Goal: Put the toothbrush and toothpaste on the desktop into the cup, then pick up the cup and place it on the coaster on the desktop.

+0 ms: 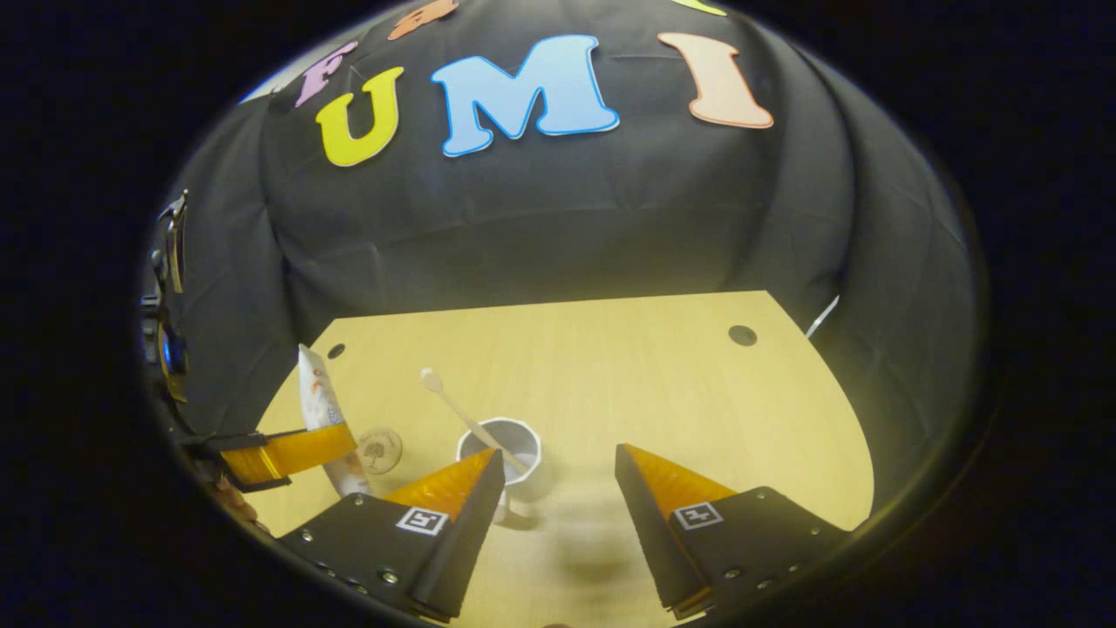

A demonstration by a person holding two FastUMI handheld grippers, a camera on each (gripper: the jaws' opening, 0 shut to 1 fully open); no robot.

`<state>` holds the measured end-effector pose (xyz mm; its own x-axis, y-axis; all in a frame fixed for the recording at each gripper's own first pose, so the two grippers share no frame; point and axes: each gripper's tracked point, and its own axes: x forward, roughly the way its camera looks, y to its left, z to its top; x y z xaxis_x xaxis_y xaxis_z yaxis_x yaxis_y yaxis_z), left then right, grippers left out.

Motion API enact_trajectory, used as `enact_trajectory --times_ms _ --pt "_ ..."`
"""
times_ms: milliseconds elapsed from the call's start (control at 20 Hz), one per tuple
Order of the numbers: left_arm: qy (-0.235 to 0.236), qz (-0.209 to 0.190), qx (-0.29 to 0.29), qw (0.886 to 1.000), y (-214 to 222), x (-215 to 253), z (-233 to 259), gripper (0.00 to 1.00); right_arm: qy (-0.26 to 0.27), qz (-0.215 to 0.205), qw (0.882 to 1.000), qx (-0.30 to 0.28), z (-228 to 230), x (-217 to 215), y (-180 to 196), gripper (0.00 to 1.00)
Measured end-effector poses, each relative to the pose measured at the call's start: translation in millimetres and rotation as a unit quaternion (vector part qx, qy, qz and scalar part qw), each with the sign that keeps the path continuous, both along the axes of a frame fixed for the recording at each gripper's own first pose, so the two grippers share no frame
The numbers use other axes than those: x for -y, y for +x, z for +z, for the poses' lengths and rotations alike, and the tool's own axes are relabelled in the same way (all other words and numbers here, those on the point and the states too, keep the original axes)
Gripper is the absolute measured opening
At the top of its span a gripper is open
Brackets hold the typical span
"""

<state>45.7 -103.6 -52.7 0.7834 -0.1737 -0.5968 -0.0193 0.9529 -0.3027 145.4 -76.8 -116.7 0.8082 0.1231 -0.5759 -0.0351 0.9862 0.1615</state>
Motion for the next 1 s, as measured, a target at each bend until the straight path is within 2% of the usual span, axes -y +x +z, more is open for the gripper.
enact_trajectory --times_ms 200,450,750,950,1000 --pt "-0.04 0.024 0.041 0.998 19 16 9 0.32 0.01 0.0 1.0 0.007 4 17 -7 0.78" --pt "-0.086 0.06 0.119 0.987 35 26 28 0.32 0.013 0.003 1.0 0.003 -3 32 -15 0.78" --pt "-0.073 0.048 0.197 0.977 38 53 29 0.32 0.016 0.013 1.0 -0.014 -21 40 -27 0.78" --pt "-0.035 0.022 0.235 0.971 49 76 20 0.31 0.023 0.014 0.999 -0.028 -34 43 -35 0.8" --pt "-0.032 0.018 0.238 0.971 52 82 16 0.31 0.023 0.013 0.999 -0.031 -37 44 -36 0.77"
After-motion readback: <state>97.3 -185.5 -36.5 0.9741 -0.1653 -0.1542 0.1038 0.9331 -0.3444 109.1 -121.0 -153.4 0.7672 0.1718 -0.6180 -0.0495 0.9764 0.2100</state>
